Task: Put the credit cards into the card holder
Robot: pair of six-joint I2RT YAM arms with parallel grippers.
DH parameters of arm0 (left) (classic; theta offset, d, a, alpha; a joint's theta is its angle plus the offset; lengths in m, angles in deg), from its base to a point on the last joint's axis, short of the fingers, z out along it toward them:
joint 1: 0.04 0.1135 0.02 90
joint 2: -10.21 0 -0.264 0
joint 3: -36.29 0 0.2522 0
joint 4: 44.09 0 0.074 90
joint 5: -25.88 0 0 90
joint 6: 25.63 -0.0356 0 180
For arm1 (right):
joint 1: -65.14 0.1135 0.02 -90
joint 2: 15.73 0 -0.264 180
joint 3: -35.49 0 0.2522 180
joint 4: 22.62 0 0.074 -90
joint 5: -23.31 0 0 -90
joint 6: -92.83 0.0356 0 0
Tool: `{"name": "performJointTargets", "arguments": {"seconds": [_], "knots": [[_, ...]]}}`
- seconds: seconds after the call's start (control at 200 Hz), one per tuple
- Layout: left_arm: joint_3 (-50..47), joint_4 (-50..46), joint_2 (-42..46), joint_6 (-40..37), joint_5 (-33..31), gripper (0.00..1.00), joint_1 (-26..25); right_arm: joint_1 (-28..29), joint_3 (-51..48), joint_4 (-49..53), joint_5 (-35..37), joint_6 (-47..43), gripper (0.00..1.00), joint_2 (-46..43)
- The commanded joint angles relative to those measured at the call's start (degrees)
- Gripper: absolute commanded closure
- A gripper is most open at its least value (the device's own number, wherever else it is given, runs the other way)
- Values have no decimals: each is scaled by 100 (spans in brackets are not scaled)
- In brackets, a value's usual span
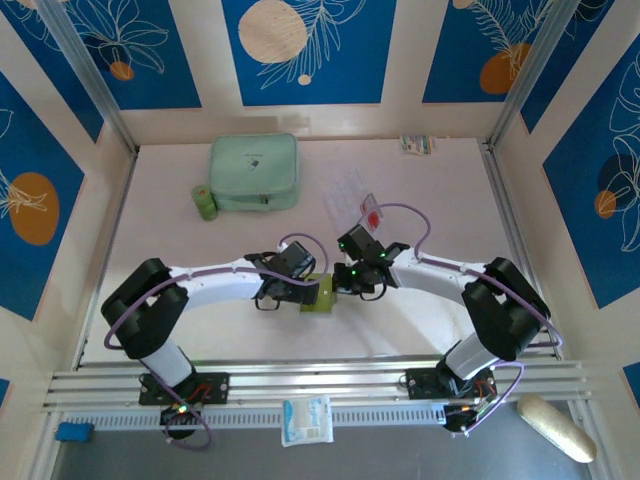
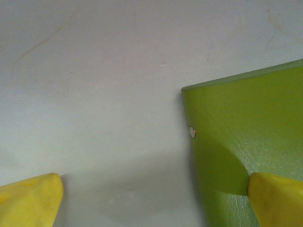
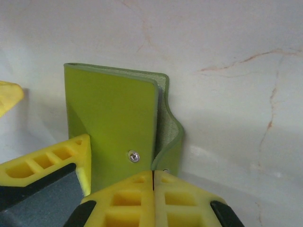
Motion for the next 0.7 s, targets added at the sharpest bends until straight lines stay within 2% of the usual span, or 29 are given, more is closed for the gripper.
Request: {"name": "performJointTargets", "arguments": {"seconds": [0.0, 0.695], "knots": [[-114, -178, -231, -32, -200, 0, -14, -93, -204, -394, -474, 227, 100, -141], [-121, -120, -308, -23, -156, 0, -13, 91, 110, -769, -667, 341, 100, 540]]}}
